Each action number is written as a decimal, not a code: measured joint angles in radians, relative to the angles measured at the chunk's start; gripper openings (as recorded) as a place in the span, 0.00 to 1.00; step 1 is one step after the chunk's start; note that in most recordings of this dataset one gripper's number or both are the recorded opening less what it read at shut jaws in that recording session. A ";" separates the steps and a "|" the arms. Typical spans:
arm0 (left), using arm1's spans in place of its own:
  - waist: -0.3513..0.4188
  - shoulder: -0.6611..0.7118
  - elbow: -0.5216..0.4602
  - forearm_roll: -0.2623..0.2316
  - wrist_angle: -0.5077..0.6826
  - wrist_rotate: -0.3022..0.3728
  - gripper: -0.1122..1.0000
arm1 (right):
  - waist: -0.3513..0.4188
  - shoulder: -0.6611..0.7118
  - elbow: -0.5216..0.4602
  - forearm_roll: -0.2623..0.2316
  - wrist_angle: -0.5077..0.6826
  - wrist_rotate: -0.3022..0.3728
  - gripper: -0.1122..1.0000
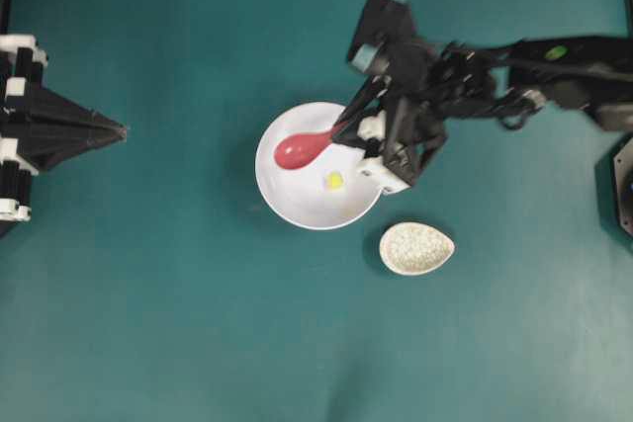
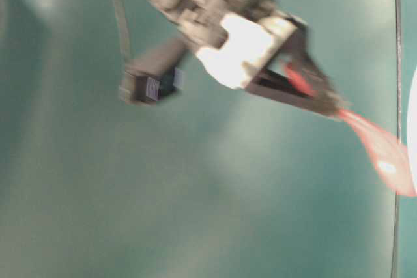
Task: Scoop the yellow hexagonal prism block from the bowl with a spoon using the right arm.
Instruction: 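Carry the empty spoon back to the spoon rest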
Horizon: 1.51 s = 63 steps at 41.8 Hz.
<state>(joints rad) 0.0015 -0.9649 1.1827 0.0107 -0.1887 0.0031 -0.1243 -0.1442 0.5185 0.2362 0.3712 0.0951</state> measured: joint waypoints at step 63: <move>0.000 0.002 0.000 0.002 0.000 -0.005 0.11 | 0.218 -0.195 0.468 0.026 -0.129 0.301 0.28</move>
<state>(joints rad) 0.0015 -0.9633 1.1827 0.0123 -0.1887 -0.0015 0.0936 -0.3390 0.9863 0.2623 0.2424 0.3958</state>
